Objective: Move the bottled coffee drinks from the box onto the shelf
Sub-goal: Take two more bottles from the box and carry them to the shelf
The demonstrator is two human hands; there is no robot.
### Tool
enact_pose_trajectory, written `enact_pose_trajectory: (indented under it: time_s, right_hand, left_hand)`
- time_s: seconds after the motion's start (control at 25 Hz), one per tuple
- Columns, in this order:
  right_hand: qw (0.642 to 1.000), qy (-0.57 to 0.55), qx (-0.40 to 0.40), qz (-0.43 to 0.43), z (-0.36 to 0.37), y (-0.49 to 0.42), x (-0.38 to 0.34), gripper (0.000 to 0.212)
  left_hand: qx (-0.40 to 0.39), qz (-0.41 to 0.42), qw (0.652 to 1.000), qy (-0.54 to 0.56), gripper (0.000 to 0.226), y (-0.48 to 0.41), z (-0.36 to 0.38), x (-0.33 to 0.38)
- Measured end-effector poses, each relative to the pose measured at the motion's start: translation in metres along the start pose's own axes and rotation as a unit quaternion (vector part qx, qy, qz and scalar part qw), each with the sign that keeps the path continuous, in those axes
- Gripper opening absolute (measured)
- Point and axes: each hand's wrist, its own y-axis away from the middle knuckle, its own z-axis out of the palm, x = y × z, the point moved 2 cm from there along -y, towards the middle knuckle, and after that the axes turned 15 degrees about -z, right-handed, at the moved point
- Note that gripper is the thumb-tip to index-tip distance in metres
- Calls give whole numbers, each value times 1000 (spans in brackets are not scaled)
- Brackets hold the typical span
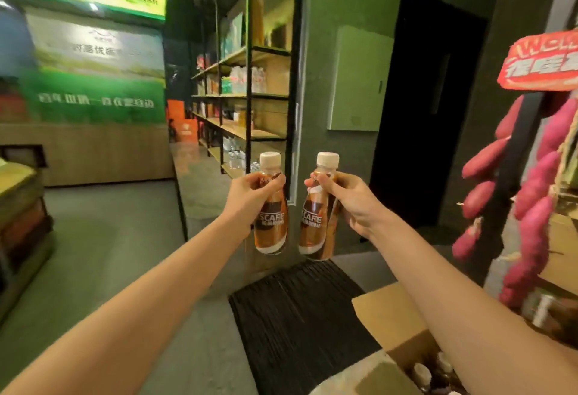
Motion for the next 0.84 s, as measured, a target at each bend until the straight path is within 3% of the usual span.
enact_pose_trajectory:
  time_s: [0.32, 0.52, 0.68, 0.84]
  right_hand:
    - [992, -23, -121, -21, 222, -120, 57, 22]
    - [988, -51, -141, -41, 353, -211, 95, 27]
    - [985, -78, -149, -28, 441, -281, 132, 17]
    - [983, -86, -159, -24, 502, -362, 180, 30]
  left_hand:
    - [116, 9, 993, -16, 13, -86, -224, -9]
    - [154, 21, 986, -58, 5, -150, -352, -6]
    - [201, 12, 978, -55, 10, -217, -435, -7]
    - [222, 4, 974, -44, 11, -302, -489, -15]
